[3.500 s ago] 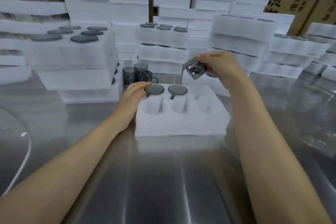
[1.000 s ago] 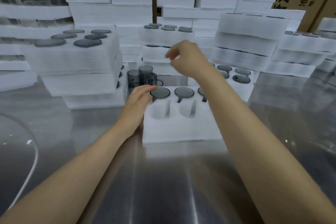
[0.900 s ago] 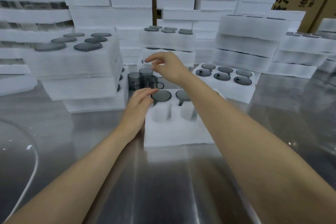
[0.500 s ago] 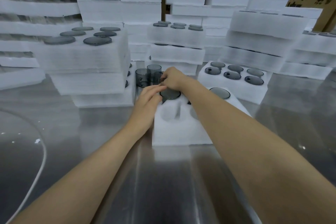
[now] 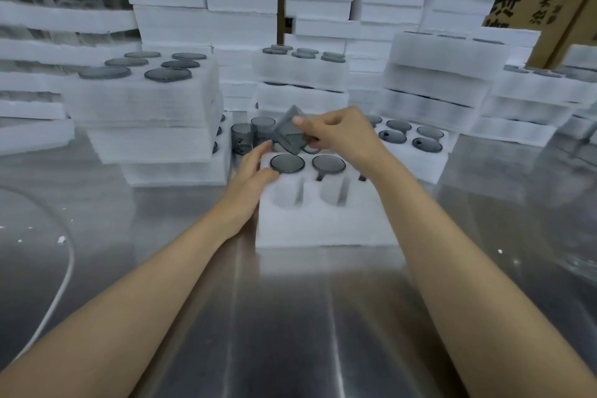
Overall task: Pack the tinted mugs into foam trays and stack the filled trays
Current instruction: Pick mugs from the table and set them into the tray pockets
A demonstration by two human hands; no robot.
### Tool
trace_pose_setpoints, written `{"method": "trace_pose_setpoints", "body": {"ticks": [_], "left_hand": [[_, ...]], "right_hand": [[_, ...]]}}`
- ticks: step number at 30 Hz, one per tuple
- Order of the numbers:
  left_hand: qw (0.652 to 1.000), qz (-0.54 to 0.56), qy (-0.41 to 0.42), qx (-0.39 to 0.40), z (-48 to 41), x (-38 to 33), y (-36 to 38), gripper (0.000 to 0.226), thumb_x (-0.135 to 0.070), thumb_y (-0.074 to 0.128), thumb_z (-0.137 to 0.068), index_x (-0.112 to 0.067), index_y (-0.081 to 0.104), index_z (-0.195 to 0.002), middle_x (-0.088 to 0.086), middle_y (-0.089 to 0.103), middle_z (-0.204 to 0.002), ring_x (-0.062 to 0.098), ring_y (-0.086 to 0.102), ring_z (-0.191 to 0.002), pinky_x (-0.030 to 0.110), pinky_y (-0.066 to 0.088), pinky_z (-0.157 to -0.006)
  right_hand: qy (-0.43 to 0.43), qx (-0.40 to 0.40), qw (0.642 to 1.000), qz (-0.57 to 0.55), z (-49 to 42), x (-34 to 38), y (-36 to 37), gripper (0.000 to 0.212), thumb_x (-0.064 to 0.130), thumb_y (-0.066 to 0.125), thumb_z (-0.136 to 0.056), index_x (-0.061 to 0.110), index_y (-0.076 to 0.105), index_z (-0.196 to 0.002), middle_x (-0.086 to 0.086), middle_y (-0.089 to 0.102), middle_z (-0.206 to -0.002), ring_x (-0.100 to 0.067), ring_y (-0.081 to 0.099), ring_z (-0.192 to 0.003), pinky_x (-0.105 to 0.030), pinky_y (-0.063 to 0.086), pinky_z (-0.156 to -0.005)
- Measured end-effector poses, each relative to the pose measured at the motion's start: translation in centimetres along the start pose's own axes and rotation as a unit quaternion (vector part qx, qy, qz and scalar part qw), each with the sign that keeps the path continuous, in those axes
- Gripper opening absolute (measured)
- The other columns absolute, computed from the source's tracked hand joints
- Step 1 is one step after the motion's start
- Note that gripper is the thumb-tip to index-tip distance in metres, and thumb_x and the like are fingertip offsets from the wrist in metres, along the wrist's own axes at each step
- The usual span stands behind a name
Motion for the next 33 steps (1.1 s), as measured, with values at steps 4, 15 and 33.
{"method": "trace_pose_setpoints", "body": {"ticks": [4,15,33], "left_hand": [[1.0,0.012,-0.022,0.003,0.4,-0.5,0.2,0.076,-0.027,0.051,-0.069,-0.024,0.04,-0.144,0.0,0.043,-0.146,0.018,0.037,-0.137,0.044,0.028,-0.116],[1.0,0.016,-0.015,0.004,-0.1,0.1,0.1,0.067,-0.015,0.043,-0.095,-0.03,0.015,-0.153,-0.008,0.038,-0.146,0.014,0.037,-0.136,0.04,0.027,-0.117],[1.0,0.004,-0.017,-0.009,-0.4,0.3,0.2,0.059,-0.006,0.036,-0.096,-0.024,0.023,-0.151,-0.001,0.03,-0.155,0.014,0.027,-0.144,0.04,0.022,-0.119]], "right_hand": [[-0.011,0.099,0.993,0.059,0.8,1.5,-2.1,0.033,0.043,0.08,-0.072,0.014,0.075,-0.085,-0.001,0.075,-0.09,-0.016,0.072,-0.083,-0.028,0.059,-0.079],[-0.047,0.28,0.953,0.109,1.5,2.4,-1.7,0.05,0.019,0.083,-0.07,0.032,0.064,-0.114,0.015,0.068,-0.115,0.006,0.059,-0.11,-0.017,0.043,-0.099],[-0.015,0.318,0.898,0.302,2.5,4.5,-0.8,0.056,0.027,0.081,-0.073,0.039,0.062,-0.124,0.027,0.064,-0.106,0.007,0.057,-0.1,-0.021,0.044,-0.093]]}}
Point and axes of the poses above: each hand's wrist, its own z-axis away from the middle knuckle, its own y-axis out of the palm, x = y × z, the point moved 2 cm from there along -z, towards the middle knuckle
